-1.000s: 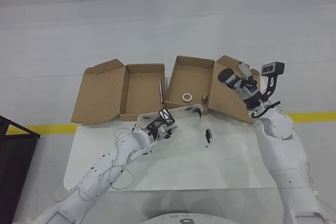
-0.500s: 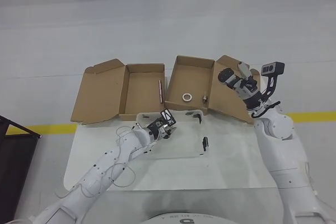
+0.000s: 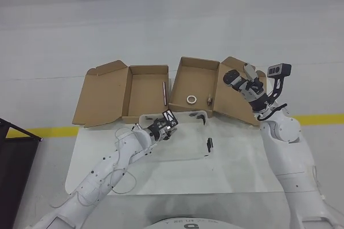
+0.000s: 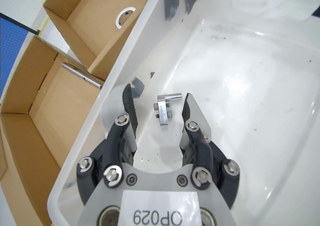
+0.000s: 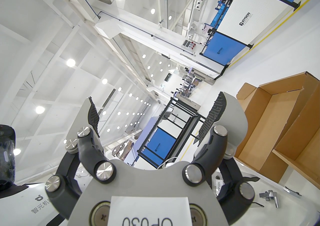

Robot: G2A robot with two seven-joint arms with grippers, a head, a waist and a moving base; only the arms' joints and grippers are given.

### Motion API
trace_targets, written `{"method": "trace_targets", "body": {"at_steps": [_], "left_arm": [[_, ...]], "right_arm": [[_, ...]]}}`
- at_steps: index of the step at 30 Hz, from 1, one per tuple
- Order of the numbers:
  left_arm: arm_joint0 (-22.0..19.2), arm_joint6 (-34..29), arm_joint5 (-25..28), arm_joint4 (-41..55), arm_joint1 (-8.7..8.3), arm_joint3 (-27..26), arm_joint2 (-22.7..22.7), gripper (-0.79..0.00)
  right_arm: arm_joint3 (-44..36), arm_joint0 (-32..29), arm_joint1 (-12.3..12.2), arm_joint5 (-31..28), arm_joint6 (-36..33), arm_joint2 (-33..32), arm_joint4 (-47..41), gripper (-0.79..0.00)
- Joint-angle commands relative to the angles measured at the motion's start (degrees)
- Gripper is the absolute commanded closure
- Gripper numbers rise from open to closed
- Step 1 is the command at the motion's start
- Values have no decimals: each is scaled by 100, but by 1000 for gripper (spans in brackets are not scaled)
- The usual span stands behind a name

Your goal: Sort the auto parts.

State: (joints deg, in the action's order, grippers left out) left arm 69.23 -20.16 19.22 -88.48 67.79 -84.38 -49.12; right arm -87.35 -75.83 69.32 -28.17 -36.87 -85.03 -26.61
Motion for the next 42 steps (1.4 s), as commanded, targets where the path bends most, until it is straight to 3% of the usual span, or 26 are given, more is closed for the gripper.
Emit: {"method": "trace_targets", "body": {"at_steps": [1,4,12,19,21,22,30,37,42], "left_arm": [[-22,-100,48,-36,12,46,29,-520],[-77,-198,123,-25,38,106,76,-526],[-232,-333,231,0,128,341,240,-342],[-371,-365,112,-24,214,550,344,-271],[-387,-366,97,-27,231,578,357,-157],[-392,-371,93,-29,237,593,359,0],[-325,-434,199,-114,225,471,274,0],[64,-447,801,50,53,-255,-184,0],[493,-309,1128,583,-104,-935,-822,0]], "right_arm": [[0,0,0,0,0,0,0,-785],[0,0,0,0,0,0,0,-785],[0,0,0,0,0,0,0,-785],[0,0,0,0,0,0,0,-785],[0,0,0,0,0,0,0,-785],[0,0,0,0,0,0,0,-785],[0,0,0,0,0,0,0,-785],[0,0,0,0,0,0,0,-785],[0,0,0,0,0,0,0,-785]]}}
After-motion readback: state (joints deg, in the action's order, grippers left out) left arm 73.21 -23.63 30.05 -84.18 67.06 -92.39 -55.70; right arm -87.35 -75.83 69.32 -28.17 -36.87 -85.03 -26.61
